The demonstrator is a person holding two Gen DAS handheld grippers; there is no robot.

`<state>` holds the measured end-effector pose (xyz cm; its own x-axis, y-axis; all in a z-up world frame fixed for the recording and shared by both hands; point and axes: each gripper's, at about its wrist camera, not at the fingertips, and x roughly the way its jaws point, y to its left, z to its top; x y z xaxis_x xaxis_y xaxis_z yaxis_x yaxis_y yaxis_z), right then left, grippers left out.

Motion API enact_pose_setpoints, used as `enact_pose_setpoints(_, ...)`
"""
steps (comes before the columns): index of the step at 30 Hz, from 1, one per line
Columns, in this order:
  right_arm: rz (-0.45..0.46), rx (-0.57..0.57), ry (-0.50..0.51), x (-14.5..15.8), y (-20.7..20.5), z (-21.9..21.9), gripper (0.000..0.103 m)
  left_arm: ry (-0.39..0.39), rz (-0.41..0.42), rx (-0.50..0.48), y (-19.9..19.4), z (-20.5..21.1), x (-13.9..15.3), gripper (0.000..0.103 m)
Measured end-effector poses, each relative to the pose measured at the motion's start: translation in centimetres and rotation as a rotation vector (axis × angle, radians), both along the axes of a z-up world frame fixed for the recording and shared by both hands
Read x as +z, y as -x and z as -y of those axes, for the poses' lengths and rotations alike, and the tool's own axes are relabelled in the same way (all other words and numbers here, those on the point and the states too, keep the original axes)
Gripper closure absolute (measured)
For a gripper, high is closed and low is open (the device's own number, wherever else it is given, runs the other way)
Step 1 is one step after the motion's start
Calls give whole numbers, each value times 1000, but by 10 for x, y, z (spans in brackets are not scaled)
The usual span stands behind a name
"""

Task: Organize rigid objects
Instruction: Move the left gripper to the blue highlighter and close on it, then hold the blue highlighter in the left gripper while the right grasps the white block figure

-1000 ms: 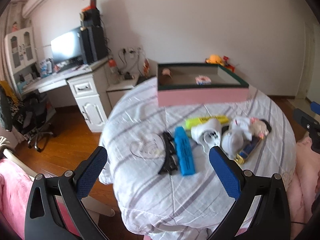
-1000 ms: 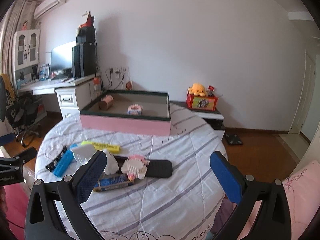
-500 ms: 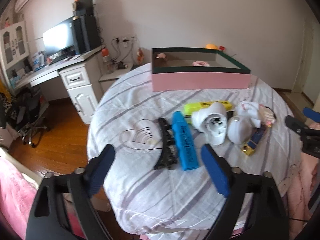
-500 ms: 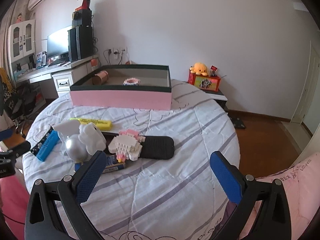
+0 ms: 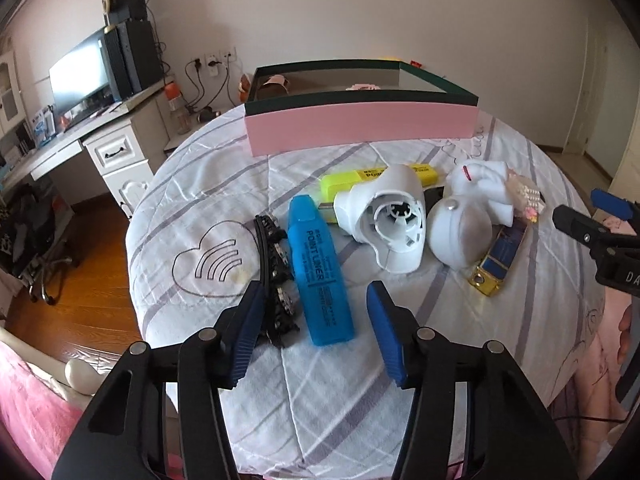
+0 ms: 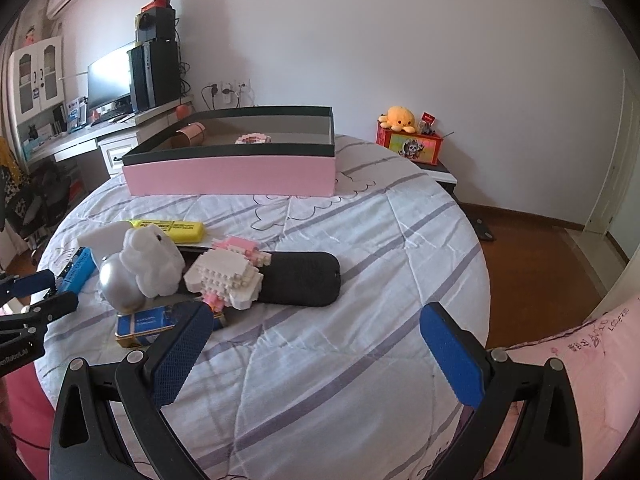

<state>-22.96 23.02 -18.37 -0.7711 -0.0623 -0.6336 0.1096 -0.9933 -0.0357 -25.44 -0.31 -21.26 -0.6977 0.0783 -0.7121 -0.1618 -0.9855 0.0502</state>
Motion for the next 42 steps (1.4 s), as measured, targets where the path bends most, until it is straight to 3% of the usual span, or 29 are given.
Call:
enact_pose_setpoints(3,9,0,8,-3,2,-1,0,5,-5,-8,5,-1,-1,52)
enact_pose_setpoints(5,11,-1,11,-4,3,-1,0,7,-7,3,8,0,0,62)
enact_pose_setpoints(6,12,-1,13,-5,3,-2,0,-13,-1,-13,9,2,2,73)
enact_pose_setpoints(8,14,-1,17,-5,4,-3,0,-66,22,-65,7,1,5,79)
enact_pose_setpoints(14,12,-10,28,-5,6,-7,0,-39,26,-39,9,-5,0,73)
enact_pose_setpoints(20,21,-12,33,-8,5,-10,0,23,33,-74,15,-20,-9,64)
enact_pose_setpoints(27,24,-24,36,-9,4,-15,0,-62,38,-59,21,-7,-7,77)
enact_pose_setpoints(30,30,-26,37,-11,6,-15,0,-74,32,-58,19,-7,-6,77)
enact_pose_setpoints(42,13,21,45,-1,11,3,0,-8,21,-47,25,-16,-7,77)
